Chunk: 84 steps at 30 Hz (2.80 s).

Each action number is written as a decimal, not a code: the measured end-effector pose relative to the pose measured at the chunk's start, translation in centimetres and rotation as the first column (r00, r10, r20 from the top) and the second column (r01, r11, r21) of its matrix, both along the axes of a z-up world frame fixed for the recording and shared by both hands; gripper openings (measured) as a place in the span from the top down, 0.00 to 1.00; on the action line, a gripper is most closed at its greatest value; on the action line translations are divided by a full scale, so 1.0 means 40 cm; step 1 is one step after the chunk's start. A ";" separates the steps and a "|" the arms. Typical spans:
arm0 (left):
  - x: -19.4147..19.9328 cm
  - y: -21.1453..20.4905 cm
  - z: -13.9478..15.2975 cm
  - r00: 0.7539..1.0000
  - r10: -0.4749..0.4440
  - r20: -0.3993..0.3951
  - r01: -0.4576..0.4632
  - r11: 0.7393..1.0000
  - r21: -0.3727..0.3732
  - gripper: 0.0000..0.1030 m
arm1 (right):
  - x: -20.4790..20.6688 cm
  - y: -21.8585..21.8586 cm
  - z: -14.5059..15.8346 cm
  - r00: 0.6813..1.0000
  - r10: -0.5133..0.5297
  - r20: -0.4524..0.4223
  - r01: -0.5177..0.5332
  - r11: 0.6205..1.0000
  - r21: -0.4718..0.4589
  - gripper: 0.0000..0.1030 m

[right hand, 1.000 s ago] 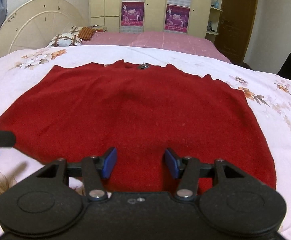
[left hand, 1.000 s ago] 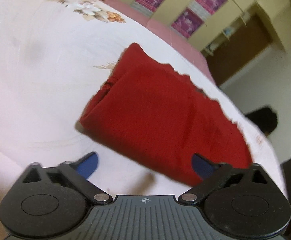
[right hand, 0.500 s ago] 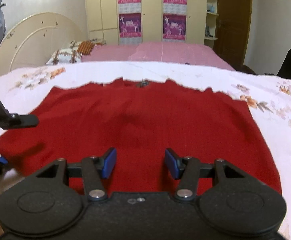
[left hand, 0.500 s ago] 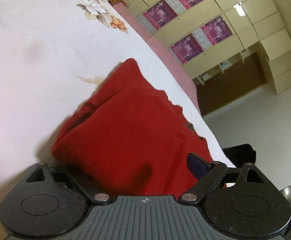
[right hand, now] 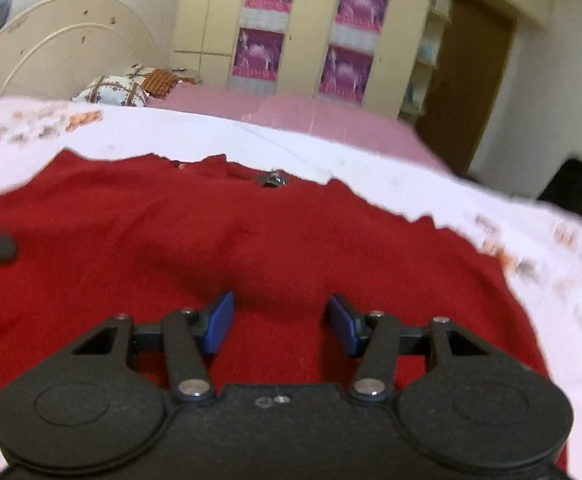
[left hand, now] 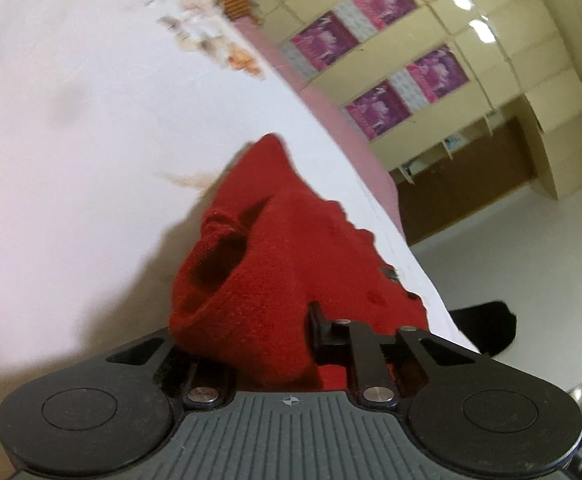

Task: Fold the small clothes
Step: 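Grasp the side edge of the folded sweater with the left gripper, then fold the held side over the sweater with the left gripper, release, then grasp the opposite side with the right gripper and fold it over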

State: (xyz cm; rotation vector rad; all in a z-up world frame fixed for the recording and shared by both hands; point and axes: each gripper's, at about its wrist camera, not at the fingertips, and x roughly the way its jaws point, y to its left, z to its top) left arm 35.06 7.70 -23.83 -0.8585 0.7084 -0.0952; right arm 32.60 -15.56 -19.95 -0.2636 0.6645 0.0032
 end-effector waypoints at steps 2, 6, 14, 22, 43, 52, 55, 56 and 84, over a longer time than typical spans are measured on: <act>0.005 -0.013 0.028 0.999 -0.036 0.041 0.035 0.999 0.035 0.90 | -0.002 -0.001 -0.006 1.000 -0.009 0.012 0.009 1.000 0.010 0.49; 0.008 -0.074 0.115 0.977 -0.148 0.152 0.126 0.981 0.147 0.90 | -0.009 -0.015 -0.009 1.000 -0.002 0.024 0.001 0.999 0.042 0.49; 0.049 -0.348 0.234 0.852 -0.461 0.248 0.401 0.879 0.257 0.90 | -0.047 -0.216 0.111 0.993 -0.121 -0.008 0.116 0.923 0.367 0.57; 0.035 -0.586 0.112 0.778 -0.628 0.022 0.586 0.739 0.333 0.90 | -0.182 -0.479 0.144 0.960 -0.275 -0.060 0.272 0.850 0.451 0.54; 0.138 -0.423 0.229 0.911 -0.412 -0.026 0.377 0.805 0.457 0.06 | -0.161 -0.461 0.139 0.974 -0.185 -0.134 0.228 0.815 0.533 0.47; 0.203 -0.475 0.103 0.903 -0.426 -0.063 0.409 0.802 0.436 0.02 | -0.045 -0.421 0.053 0.976 -0.109 -0.190 0.199 0.802 0.563 0.39; 0.211 -0.462 0.108 0.905 -0.420 -0.071 0.411 0.816 0.406 0.02 | -0.045 -0.401 0.061 0.984 -0.079 -0.161 0.157 0.814 0.560 0.54; 0.209 -0.460 0.111 0.905 -0.419 -0.069 0.409 0.817 0.406 0.02 | -0.047 -0.402 0.065 0.984 -0.072 -0.160 0.152 0.805 0.573 0.60; 0.221 -0.518 0.128 0.897 -0.433 -0.091 0.425 0.786 0.448 0.00 | -0.090 -0.482 0.082 0.985 -0.107 -0.136 0.155 0.895 0.419 0.73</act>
